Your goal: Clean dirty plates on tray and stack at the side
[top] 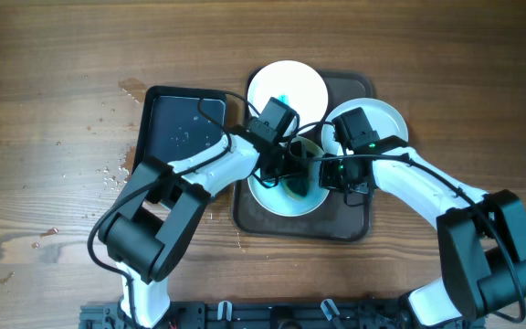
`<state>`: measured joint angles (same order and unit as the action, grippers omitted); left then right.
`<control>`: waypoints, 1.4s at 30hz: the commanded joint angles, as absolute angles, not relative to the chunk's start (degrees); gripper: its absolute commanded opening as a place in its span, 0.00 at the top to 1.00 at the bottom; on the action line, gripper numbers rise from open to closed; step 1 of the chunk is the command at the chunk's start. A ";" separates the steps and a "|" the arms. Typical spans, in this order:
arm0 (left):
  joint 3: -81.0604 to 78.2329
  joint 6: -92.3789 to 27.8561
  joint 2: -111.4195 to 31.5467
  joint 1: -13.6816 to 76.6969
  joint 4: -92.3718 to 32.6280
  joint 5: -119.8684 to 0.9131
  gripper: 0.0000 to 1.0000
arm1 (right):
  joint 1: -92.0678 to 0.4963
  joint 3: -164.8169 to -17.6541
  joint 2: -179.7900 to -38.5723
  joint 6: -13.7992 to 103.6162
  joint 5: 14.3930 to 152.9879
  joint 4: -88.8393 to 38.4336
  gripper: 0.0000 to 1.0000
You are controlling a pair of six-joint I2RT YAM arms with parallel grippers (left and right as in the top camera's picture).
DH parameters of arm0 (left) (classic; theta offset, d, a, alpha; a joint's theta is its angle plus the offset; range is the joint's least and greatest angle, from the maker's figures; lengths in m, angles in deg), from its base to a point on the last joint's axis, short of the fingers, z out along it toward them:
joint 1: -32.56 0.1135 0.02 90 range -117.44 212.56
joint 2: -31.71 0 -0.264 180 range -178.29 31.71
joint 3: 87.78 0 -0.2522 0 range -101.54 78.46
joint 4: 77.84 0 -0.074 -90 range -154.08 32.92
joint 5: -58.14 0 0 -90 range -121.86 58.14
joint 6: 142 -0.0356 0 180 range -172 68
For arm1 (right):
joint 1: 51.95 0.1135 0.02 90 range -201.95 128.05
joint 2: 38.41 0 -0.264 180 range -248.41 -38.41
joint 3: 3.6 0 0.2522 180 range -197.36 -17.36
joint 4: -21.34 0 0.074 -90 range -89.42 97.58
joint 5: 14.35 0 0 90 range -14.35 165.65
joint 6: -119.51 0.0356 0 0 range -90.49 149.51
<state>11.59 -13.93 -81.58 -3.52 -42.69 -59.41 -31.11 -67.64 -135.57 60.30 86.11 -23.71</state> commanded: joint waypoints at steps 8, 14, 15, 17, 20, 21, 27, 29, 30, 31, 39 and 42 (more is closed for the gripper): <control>12.49 -14.28 -75.14 1.05 -19.83 -23.24 0.96 | -30.63 -67.44 -137.19 59.49 84.62 -23.14 0.96; 12.51 -17.06 -75.16 -0.04 -23.68 -29.38 0.96 | -30.63 -67.44 -137.19 59.49 84.79 -23.12 0.96; 12.64 -17.04 -75.16 -0.63 -26.43 -35.11 0.96 | -30.63 -67.44 -137.19 59.44 84.79 -23.09 0.96; 12.88 -16.80 -75.38 -1.79 -31.43 -45.51 0.96 | -30.63 -67.44 -137.19 58.72 84.79 -23.12 0.96; 12.90 -16.38 -77.34 -4.87 -37.62 -53.66 0.96 | -30.56 -67.44 -137.19 56.49 84.79 -23.20 0.96; 12.90 -16.38 -77.96 -5.77 -38.39 -53.97 0.96 | -30.56 -67.44 -137.19 56.49 84.79 -23.27 0.96; 12.88 -16.38 -79.86 -9.05 -40.00 -56.70 0.96 | -30.58 -67.44 -137.19 56.60 84.79 -23.31 0.96; 12.88 -16.38 -79.86 -8.30 -37.20 -51.11 0.96 | -30.56 -67.44 -137.19 56.60 84.82 -23.44 0.96; 12.88 -16.38 -79.84 -7.36 -33.80 -44.40 0.96 | -30.56 -67.44 -137.19 56.58 84.82 -23.57 0.96; 12.88 -16.38 -79.81 -6.23 -30.45 -38.28 0.96 | -30.56 -67.44 -137.19 56.58 84.82 -23.60 0.96; 12.60 -16.86 -78.28 -1.73 -19.72 -13.10 0.96 | -30.58 -67.44 -137.19 56.58 84.82 -23.55 0.96; 10.39 -17.08 -78.07 -1.66 -17.93 -10.43 0.96 | -30.58 -67.44 -137.19 56.58 84.82 -23.53 0.96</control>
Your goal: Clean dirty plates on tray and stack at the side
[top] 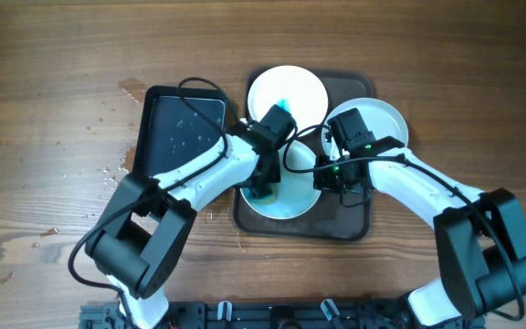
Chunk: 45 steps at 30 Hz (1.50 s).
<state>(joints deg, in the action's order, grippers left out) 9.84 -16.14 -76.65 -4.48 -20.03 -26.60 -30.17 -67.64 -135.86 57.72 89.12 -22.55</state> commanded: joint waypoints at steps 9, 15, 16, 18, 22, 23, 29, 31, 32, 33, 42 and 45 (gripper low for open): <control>10.02 -18.35 -78.15 -1.75 -26.56 -33.97 0.96 | -30.56 -67.44 -137.19 56.27 84.79 -23.57 0.96; 10.10 -15.49 -82.98 -7.21 -38.54 -56.09 0.96 | -30.56 -67.44 -137.19 54.96 84.79 -23.60 0.96; 10.10 -15.49 -84.10 -7.98 -39.50 -58.12 0.96 | -30.56 -67.44 -137.19 54.96 84.79 -23.60 0.96; 10.10 -15.53 -85.32 -9.64 -40.09 -62.38 0.96 | -30.56 -67.44 -137.19 54.98 84.79 -23.97 0.96; 10.08 -15.79 -84.54 -9.94 -38.95 -63.50 0.96 | -30.56 -67.44 -137.19 54.98 84.79 -24.10 0.96; 10.08 -16.93 -84.43 -8.85 -36.77 -62.67 0.96 | -30.56 -67.44 -137.19 54.98 84.79 -24.25 0.96; 10.08 -18.79 -78.98 -3.74 -22.10 -34.08 0.96 | -30.58 -67.44 -137.19 54.98 84.58 -24.34 0.96; 10.08 -20.16 -77.67 -1.92 -20.64 -23.61 0.96 | -30.56 -67.44 -137.19 55.01 84.60 -24.38 0.96; 10.08 -20.27 -77.69 -1.73 -20.48 -21.84 0.96 | -30.58 -67.44 -137.19 55.01 84.60 -24.36 0.96; 10.08 -20.27 -77.69 -1.66 -20.27 -19.28 0.96 | -30.58 -67.44 -137.19 55.03 84.60 -24.36 0.96; 7.57 -20.05 -71.75 -0.76 -18.54 -38.25 0.96 | -30.58 -67.44 -137.19 54.98 84.64 -24.38 0.96; 7.57 -20.10 -64.41 4.33 -15.68 -42.36 0.96 | -30.58 -67.44 -137.19 54.88 84.86 -24.45 0.96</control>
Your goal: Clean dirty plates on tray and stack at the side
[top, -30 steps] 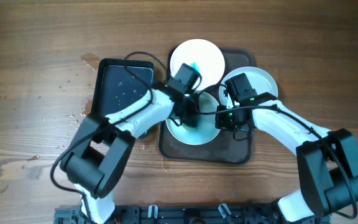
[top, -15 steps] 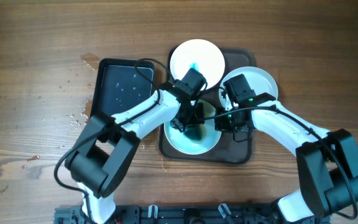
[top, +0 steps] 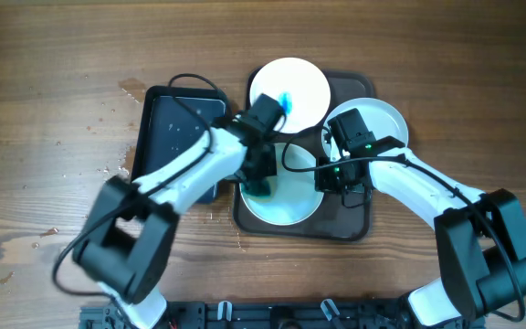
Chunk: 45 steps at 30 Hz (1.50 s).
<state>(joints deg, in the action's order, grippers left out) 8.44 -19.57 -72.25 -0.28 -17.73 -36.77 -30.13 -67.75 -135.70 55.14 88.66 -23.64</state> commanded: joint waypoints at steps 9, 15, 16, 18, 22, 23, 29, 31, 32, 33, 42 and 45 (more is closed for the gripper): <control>10.19 -26.37 -57.04 27.76 -11.41 -30.25 0.96 | -30.58 -67.44 -137.21 47.92 85.28 -17.63 0.89; 14.87 -29.15 -63.75 29.51 -17.97 -30.50 0.80 | -30.58 -69.30 -136.40 54.07 90.72 -23.27 0.96; 14.48 -29.12 -63.03 29.53 -17.32 -30.76 0.62 | -30.58 -70.85 -135.62 53.02 90.54 -25.80 0.96; 13.10 -29.10 -61.04 29.77 -15.70 -30.93 0.28 | -30.58 -75.38 -134.00 51.05 89.12 -31.92 0.96; 9.73 -29.10 -54.48 31.28 -11.04 -32.53 0.12 | -30.56 -87.33 -133.67 48.84 85.71 -44.32 0.96; 9.43 -29.10 -52.80 31.89 -10.85 -33.84 0.11 | -30.56 -89.87 -133.67 48.86 85.73 -45.89 0.96; 6.54 -29.12 -41.04 43.30 -6.67 -45.53 0.11 | -28.92 -106.46 -137.04 48.84 85.76 -51.40 0.96; 6.39 -29.39 -36.76 46.64 -5.91 -45.53 0.11 | -26.23 -115.75 -142.20 48.89 85.69 -53.82 0.96; 6.39 -29.37 -34.77 47.85 -5.42 -45.53 0.11 | -24.60 -120.51 -145.43 49.00 85.62 -55.00 0.96; 6.39 -29.41 -33.39 48.52 -4.97 -45.53 0.11 | -23.46 -123.97 -148.08 49.04 85.30 -55.77 0.96; 6.39 -29.32 -30.64 49.24 -1.18 -45.34 0.00 | -7.90 -134.15 -157.10 51.07 47.62 -44.01 0.96; 6.39 -29.32 -30.64 49.24 -1.21 -45.34 0.00 | -1.82 -134.15 -157.02 50.42 31.79 -42.35 0.95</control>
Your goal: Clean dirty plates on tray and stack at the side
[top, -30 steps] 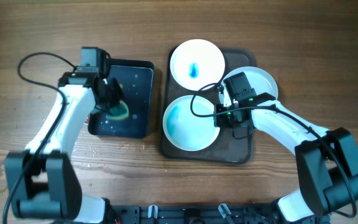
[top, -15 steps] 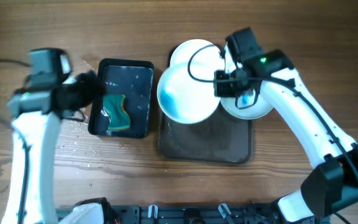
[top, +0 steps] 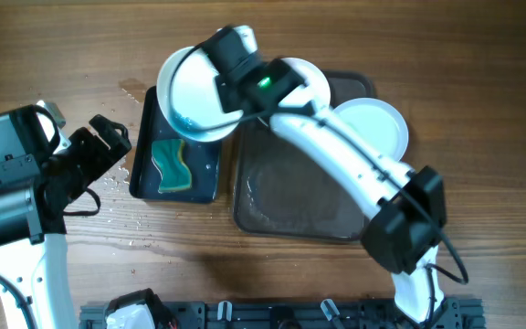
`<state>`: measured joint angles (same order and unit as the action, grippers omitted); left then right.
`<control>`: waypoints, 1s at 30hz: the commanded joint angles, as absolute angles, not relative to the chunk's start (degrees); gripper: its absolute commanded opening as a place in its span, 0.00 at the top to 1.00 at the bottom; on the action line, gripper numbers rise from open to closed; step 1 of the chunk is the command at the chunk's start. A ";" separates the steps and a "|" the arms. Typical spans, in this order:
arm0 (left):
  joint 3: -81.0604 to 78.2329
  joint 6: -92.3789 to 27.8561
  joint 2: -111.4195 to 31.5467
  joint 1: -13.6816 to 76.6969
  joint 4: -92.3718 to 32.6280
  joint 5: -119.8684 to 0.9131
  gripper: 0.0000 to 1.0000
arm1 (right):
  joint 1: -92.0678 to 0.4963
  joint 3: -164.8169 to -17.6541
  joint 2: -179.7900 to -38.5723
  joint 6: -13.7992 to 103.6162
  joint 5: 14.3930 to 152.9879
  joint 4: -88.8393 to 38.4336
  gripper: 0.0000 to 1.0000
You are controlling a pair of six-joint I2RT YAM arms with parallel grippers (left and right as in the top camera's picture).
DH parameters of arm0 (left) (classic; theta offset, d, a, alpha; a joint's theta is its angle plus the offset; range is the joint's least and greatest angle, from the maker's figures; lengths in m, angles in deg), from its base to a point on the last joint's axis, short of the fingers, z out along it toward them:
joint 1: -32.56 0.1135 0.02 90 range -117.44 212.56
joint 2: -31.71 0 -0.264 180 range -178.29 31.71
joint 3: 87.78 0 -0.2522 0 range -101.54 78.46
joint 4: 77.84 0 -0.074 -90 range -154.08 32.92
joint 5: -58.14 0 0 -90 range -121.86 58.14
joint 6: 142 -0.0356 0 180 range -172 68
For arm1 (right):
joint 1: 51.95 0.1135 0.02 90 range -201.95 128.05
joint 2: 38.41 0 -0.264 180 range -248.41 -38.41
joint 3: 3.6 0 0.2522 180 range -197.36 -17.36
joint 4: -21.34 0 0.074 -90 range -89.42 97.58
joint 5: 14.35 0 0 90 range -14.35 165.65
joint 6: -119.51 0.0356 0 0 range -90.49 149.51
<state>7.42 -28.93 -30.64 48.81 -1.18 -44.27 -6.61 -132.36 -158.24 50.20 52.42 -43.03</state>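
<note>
My right gripper (top: pixel 221 88) is shut on the rim of a white plate (top: pixel 188 96) and holds it, tilted, over the black basin (top: pixel 144 146) left of the brown tray (top: pixel 290 206). A teal sponge (top: pixel 173 165) lies in the basin. Two more white plates rest on the brown tray: one at the back (top: pixel 307 80), partly hidden by my right arm, and one at the right (top: pixel 377 126). The tray's front part is bare and wet. My left gripper (top: pixel 108 139) sits far left of the basin, open and holding nothing.
Water drops speckle the wooden table (top: pixel 482 110) around the basin's left and front sides. My right arm stretches diagonally across the brown tray from the bottom right. The left arm's body fills the lower left corner.
The sponge left my left gripper and now lies in the basin; the left arm is back at the far left. My right gripper has taken the front plate from the brown tray over to the basin.
My left gripper pressed the teal sponge on the middle of the front plate while the right gripper held the plate's right rim. The sponge then sat at the plate's left edge. Now the sponge lies in the basin and the right gripper holds the plate above it.
</note>
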 commanded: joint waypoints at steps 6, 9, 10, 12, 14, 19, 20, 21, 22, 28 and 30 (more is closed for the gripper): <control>6.39 -29.30 -30.64 49.24 -1.21 -45.34 0.00 | 6.49 -134.15 -157.02 46.77 13.63 -42.63 0.96; 6.39 -29.30 -30.64 49.24 -1.21 -45.34 0.00 | 8.85 -134.15 -157.02 45.76 10.31 -42.66 0.96; 6.39 -29.32 -30.64 49.24 -1.21 -45.34 0.00 | 9.79 -134.15 -157.02 45.74 8.62 -42.72 0.96; 6.39 -29.32 -30.64 49.24 -1.21 -45.34 0.00 | 10.81 -134.15 -156.91 44.73 6.96 -42.74 0.95; 6.39 -29.32 -30.64 49.24 -1.21 -45.34 0.00 | 11.45 -134.15 -156.91 44.30 6.26 -42.83 0.96; 6.39 -29.32 -30.64 49.24 -1.21 -45.34 0.00 | 12.21 -134.15 -156.88 42.99 5.52 -42.83 0.96; 6.39 -29.32 -30.64 49.24 -1.21 -45.34 0.00 | 12.21 -134.15 -156.80 42.96 5.48 -42.85 0.96; 6.39 -29.32 -30.64 49.24 -1.21 -45.34 0.00 | 12.21 -134.15 -156.80 42.99 5.50 -42.83 0.96; 6.39 -29.32 -30.64 49.24 -1.21 -45.34 0.00 | 12.21 -134.15 -156.80 42.99 5.50 -42.83 0.96; 6.39 -29.32 -30.64 49.24 -1.21 -45.34 0.00 | 12.21 -134.15 -156.80 42.96 5.50 -42.79 0.96; 6.39 -29.32 -30.64 49.24 -1.21 -45.34 0.00 | 12.21 -134.15 -156.80 42.96 5.50 -42.81 0.96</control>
<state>7.42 -28.97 -30.64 48.87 -1.08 -44.37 11.58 -132.38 -158.24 43.27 7.40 -42.92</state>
